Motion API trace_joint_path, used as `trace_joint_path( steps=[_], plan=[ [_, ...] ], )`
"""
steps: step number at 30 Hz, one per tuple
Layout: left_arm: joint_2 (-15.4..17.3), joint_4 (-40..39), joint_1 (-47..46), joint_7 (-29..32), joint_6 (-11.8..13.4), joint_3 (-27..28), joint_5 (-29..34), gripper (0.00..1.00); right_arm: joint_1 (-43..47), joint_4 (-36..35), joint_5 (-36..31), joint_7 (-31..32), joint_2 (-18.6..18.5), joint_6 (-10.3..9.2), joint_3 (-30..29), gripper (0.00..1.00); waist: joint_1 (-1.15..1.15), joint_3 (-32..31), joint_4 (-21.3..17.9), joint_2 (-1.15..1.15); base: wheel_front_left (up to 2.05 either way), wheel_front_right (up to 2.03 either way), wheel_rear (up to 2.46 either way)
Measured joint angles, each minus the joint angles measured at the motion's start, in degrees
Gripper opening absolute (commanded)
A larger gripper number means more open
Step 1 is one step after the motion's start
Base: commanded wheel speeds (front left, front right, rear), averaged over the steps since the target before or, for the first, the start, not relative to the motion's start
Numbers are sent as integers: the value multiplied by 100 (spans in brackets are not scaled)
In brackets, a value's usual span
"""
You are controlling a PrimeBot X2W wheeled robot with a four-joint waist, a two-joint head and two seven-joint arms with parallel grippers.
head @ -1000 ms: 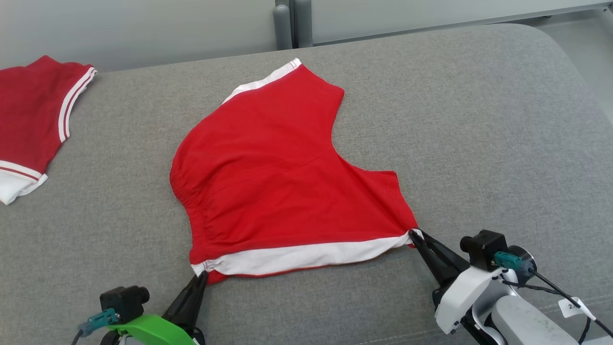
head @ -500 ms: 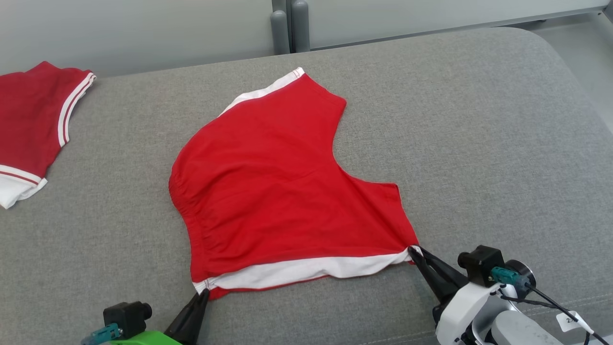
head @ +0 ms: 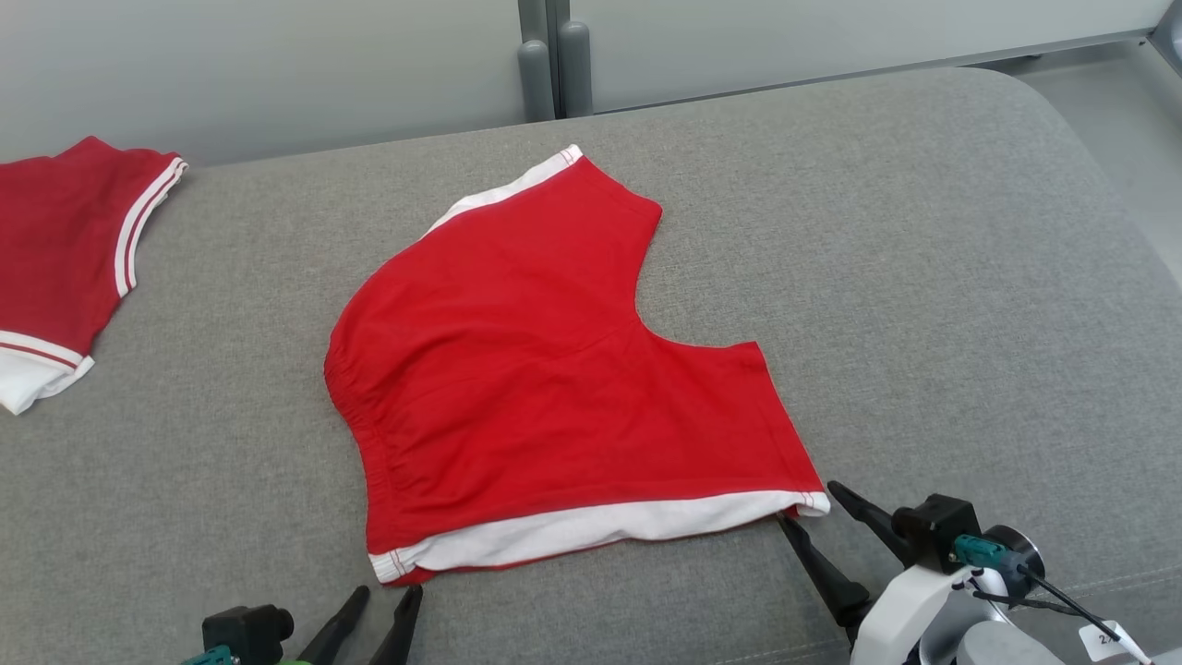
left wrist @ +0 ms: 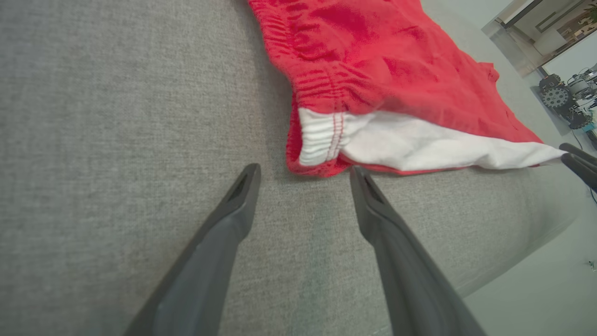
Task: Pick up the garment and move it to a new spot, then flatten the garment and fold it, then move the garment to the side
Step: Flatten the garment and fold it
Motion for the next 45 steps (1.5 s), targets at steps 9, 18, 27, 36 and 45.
trace_joint_path(
  steps=[9,18,27,36,45],
  plan=[
    [105,-36,257,0,54,-10,16,100,207,9,-18,0,-81,0,-254,100,0,-70,-24,0,0,0,0],
    [167,-683,354,0,218,659,130,100,101,-598,-41,0,-109,-200,-1081,100,0,-148,-26,0,0,0,0],
    [4,-1367,71,-1,576,1255,859,100,-238,-1035,-335,-1,-37,-480,-1417,100,0,-262,6,0,0,0,0],
    [-417,-1777,-136,-18,1102,1970,1524,100,-440,-1321,-517,-9,361,-681,-1449,100,0,-320,19,0,0,0,0],
    [-659,-1829,-37,-18,1194,2114,1980,100,-560,-1507,-601,-9,664,-832,-1480,100,0,-323,-11,0,0,0,0]
  ],
)
